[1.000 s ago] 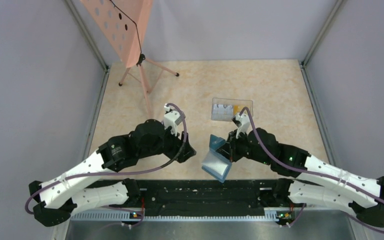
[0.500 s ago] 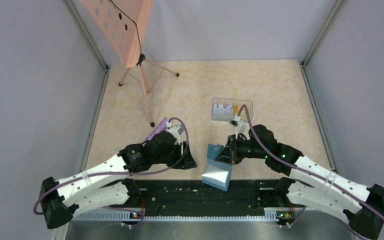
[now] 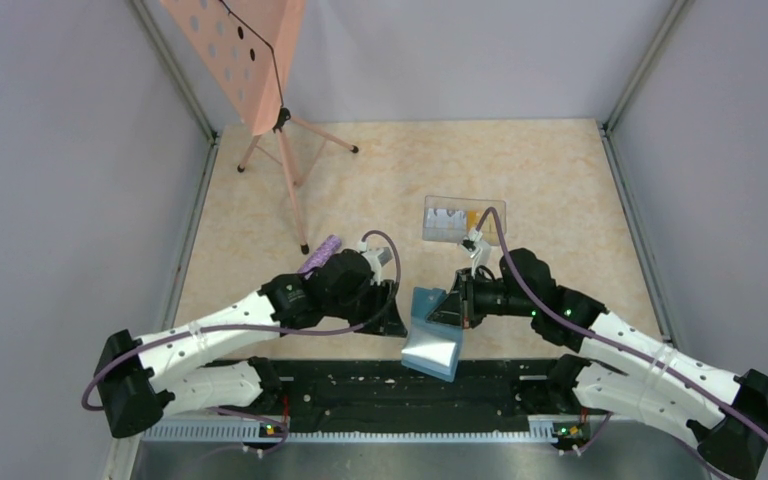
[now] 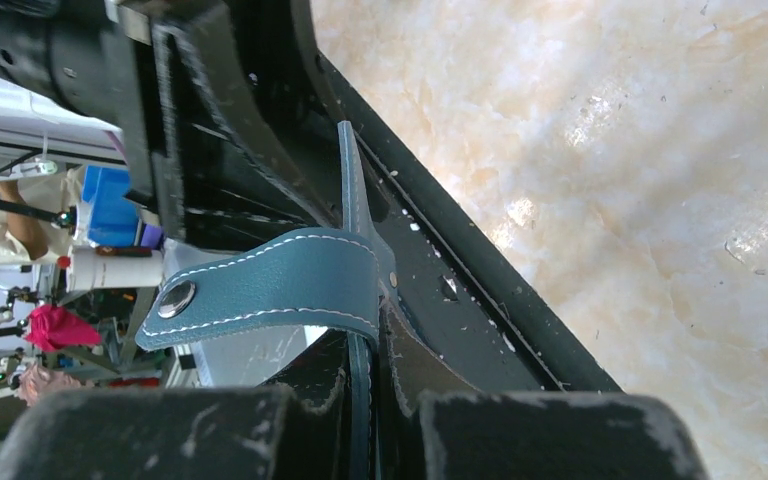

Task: Put the credit cards into the card holder
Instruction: Open the card holder at the center of the board.

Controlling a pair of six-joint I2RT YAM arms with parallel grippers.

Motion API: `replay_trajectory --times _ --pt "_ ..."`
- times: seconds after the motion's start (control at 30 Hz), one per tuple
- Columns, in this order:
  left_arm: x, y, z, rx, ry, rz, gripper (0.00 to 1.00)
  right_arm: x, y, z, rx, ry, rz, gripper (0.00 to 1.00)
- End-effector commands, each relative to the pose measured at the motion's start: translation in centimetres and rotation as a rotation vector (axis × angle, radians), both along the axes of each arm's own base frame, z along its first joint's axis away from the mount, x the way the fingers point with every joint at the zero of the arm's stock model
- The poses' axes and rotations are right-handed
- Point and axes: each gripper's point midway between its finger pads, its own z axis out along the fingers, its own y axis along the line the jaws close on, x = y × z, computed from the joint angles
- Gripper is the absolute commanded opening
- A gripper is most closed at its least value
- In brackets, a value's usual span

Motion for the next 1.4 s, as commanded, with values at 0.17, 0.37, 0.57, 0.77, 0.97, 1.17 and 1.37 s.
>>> replay_trajectory --times 0.17,0.37,0.57,0.77,0.97,1.17,1.37 --pt "-0.4 0.7 2.0 0.046 -0.029 -0.031 0.45 0.8 0.2 0.6 0.022 -0.014 -0.033 0.0" --pt "-0.8 1.3 1.8 0.102 -0.02 -0.037 0.43 1.2 0.0 0.3 0.007 -0.003 -0.063 0.0" --pt "-1.3 0.4 2.5 0.071 -0.017 -0.072 0.41 1.4 -0.1 0.0 -0.003 0.007 -0.078 0.0" --pt "-1.8 -1.1 2.9 0.014 -0.006 -0.114 0.4 1.5 -0.2 0.0 -0.003 0.013 -0.092 0.0" --pt "-1.3 -0.7 2.2 0.045 -0.015 -0.079 0.4 1.5 -0.2 0.2 0.004 0.015 -0.095 0.0" --pt "-0.6 -1.4 4.2 -0.057 -0.075 -0.046 0.41 1.3 -0.2 0.2 0.008 0.019 -0.09 0.0" --pt "-0.2 -2.2 6.2 -0.18 -0.135 -0.035 0.45 1.1 -0.1 0.8 0.034 0.024 -0.086 0.0"
